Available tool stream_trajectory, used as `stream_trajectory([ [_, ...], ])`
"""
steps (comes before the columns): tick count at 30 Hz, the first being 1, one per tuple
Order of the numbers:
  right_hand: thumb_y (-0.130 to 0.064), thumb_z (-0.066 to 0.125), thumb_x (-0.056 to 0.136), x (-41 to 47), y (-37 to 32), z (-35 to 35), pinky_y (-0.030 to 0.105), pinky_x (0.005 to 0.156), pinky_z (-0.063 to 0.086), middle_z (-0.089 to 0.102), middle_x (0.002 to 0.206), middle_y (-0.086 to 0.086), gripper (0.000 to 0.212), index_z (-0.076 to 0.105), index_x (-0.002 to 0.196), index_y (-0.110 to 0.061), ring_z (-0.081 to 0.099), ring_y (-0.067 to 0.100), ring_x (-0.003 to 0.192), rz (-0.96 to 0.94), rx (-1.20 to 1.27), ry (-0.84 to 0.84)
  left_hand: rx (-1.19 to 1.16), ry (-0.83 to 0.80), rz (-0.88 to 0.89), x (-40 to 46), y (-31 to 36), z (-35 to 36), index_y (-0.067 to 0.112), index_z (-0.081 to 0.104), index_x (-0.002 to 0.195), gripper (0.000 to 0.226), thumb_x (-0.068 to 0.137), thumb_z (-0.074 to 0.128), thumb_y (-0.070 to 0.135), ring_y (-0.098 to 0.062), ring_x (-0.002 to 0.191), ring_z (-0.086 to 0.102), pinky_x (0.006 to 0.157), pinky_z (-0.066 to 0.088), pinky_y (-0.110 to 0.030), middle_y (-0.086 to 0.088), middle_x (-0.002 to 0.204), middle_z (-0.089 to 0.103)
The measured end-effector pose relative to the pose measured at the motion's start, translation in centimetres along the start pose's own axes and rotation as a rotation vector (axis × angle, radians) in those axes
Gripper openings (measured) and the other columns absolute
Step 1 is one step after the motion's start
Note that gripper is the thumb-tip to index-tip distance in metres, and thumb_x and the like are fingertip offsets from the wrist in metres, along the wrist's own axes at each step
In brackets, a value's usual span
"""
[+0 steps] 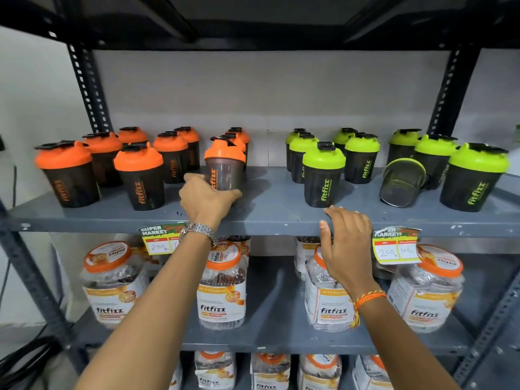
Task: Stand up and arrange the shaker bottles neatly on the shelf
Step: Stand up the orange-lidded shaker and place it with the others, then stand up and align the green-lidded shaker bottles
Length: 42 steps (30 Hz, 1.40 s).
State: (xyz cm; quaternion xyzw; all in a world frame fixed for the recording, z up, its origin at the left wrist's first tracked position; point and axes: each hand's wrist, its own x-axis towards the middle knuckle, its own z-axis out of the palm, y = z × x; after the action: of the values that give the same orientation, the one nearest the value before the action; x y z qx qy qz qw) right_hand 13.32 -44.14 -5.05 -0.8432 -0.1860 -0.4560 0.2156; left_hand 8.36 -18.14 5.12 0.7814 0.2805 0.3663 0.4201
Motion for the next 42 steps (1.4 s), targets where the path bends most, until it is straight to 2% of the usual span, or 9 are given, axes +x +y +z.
stream_trajectory([
  [9, -0.034, 0.044, 0.100, 0.0, 0.2, 0.3, 0.043, 0.105, 0.034, 0.067, 0.121, 0.008, 0.034, 0.061, 0.121, -0.013, 0.055, 0.025, 0.113, -0.018, -0.001, 0.009, 0.107, 0.082, 0.086, -0.5, -0.8, 1.1, 0.002, 0.050, 0.123, 0.093, 0.053, 0.098, 0.040, -0.042, 0.121, 0.058, 0.097, 0.051, -0.051, -0.020, 0.128, 0.058],
  [16, -0.034, 0.040, 0.101, 0.0, 0.1, -0.1, 0.043, 0.103, 0.037, 0.067, 0.121, 0.008, 0.038, 0.063, 0.120, -0.011, 0.057, 0.028, 0.114, -0.027, 0.000, -0.030, 0.118, 0.037, 0.070, -0.4, -0.7, 0.9, -0.001, 0.042, 0.132, 0.107, 0.052, 0.098, 0.041, -0.043, 0.127, 0.055, 0.102, 0.049, -0.050, -0.022, 0.135, 0.053],
  [19, -0.035, 0.040, 0.100, 0.2, -0.3, -1.0, 0.043, 0.104, 0.038, 0.067, 0.123, 0.008, 0.040, 0.064, 0.121, -0.010, 0.057, 0.028, 0.116, -0.019, -0.004, -0.088, 0.138, 0.064, 0.054, -1.7, -0.9, 0.5, -0.003, 0.039, 0.135, 0.114, 0.052, 0.096, 0.050, -0.041, 0.127, 0.052, 0.102, 0.048, -0.048, -0.023, 0.137, 0.048],
  [22, -0.037, 0.042, 0.100, 0.7, -0.5, -2.3, 0.043, 0.105, 0.040, 0.066, 0.126, 0.008, 0.042, 0.063, 0.125, -0.011, 0.057, 0.027, 0.118, -0.007, 0.018, -0.166, 0.187, 0.210, 0.170, -5.4, -1.7, 1.3, -0.005, 0.042, 0.130, 0.099, 0.067, 0.083, 0.059, -0.041, 0.122, 0.047, 0.101, 0.042, -0.046, -0.023, 0.132, 0.046],
  [25, -0.038, 0.047, 0.099, 1.6, -0.3, -4.0, 0.039, 0.102, 0.041, 0.064, 0.127, 0.006, 0.040, 0.061, 0.126, -0.013, 0.055, 0.025, 0.118, 0.015, 0.134, -0.158, 0.142, 0.244, 0.386, -9.5, -2.3, 3.4, 0.001, 0.045, 0.127, 0.072, 0.080, 0.072, 0.048, -0.040, 0.115, 0.045, 0.099, 0.038, -0.049, -0.020, 0.128, 0.046],
  [28, -0.042, 0.053, 0.097, 3.6, 1.2, -6.2, 0.033, 0.095, 0.040, 0.063, 0.120, 0.005, 0.036, 0.060, 0.120, -0.015, 0.054, 0.024, 0.113, 0.172, 0.259, -0.001, 0.195, 0.127, 0.634, -11.7, -2.8, 5.9, 0.004, 0.048, 0.127, 0.059, 0.089, 0.060, 0.047, -0.037, 0.117, 0.046, 0.103, 0.037, -0.046, -0.017, 0.129, 0.049],
  [30, -0.046, 0.059, 0.093, 5.3, 3.4, -7.5, 0.039, 0.093, 0.043, 0.060, 0.117, 0.011, 0.044, 0.057, 0.119, -0.011, 0.055, 0.031, 0.110, 0.331, 0.232, 0.067, 0.260, 0.061, 0.719, -12.2, -2.8, 7.3, 0.007, 0.051, 0.127, 0.056, 0.093, 0.054, 0.051, -0.035, 0.122, 0.049, 0.110, 0.038, -0.047, -0.015, 0.131, 0.053],
  [35, -0.063, 0.064, 0.083, 9.0, 7.4, -8.6, 0.052, 0.101, 0.038, 0.050, 0.128, 0.031, 0.084, 0.041, 0.128, 0.005, 0.048, 0.050, 0.118, 0.590, 0.036, -0.071, 0.397, 0.042, 0.789, -12.2, -3.8, 9.3, 0.015, 0.057, 0.127, 0.053, 0.097, 0.041, 0.056, -0.027, 0.127, 0.052, 0.126, 0.018, -0.044, -0.004, 0.130, 0.060],
  [42, -0.072, 0.061, 0.079, 12.5, 9.2, -7.0, 0.048, 0.096, 0.046, 0.054, 0.135, 0.028, 0.099, 0.028, 0.137, 0.000, 0.052, 0.046, 0.124, 0.727, 0.107, -0.211, 0.504, 0.067, 0.868, -11.3, -5.2, 9.6, 0.016, 0.056, 0.134, 0.056, 0.099, 0.035, 0.054, -0.028, 0.128, 0.053, 0.125, 0.019, -0.044, -0.004, 0.134, 0.061],
])
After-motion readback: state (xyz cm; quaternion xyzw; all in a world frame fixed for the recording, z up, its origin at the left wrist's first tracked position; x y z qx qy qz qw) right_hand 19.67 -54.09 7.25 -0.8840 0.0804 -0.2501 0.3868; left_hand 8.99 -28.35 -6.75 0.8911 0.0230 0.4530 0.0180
